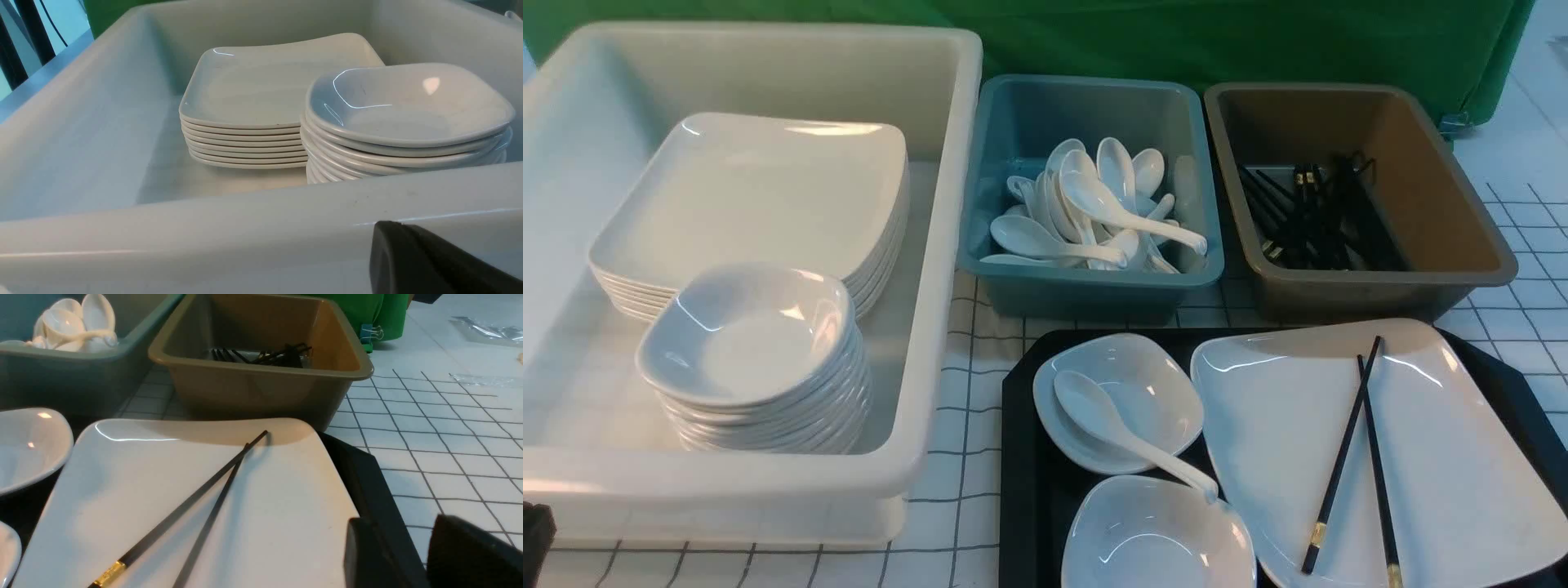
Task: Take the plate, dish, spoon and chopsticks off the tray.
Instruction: Use the right arm to grab a pair of chopsticks from the plate
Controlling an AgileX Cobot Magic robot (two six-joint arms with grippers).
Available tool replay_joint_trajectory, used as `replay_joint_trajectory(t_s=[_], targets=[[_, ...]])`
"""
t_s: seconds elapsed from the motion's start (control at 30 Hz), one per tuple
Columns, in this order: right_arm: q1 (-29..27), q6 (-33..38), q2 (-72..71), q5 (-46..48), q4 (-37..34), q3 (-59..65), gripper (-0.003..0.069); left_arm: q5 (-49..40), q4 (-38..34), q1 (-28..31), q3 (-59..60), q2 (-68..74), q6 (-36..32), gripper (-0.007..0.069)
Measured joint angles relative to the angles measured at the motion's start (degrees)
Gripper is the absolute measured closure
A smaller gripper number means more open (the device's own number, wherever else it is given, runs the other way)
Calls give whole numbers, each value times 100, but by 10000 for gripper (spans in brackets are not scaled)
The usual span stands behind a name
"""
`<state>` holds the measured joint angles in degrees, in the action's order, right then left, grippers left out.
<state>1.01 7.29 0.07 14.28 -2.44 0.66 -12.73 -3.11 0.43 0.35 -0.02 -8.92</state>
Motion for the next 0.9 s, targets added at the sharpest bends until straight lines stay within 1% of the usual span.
replay_joint_trajectory(t_s=[0.67,0.73,0.8,0.87,0.9], targets=[[0,0,0,0,0,0,419,0,15,0,0,0,0,620],[0,0,0,0,0,0,419,113,187,0,0,0,0,620],[0,0,0,0,0,0,419,419,11,0,0,0,93,620],[0,0,0,0,0,0,419,731,-492,0,0,0,360,620],[0,0,0,0,0,0,419,731,-571,0,0,0,398,620]])
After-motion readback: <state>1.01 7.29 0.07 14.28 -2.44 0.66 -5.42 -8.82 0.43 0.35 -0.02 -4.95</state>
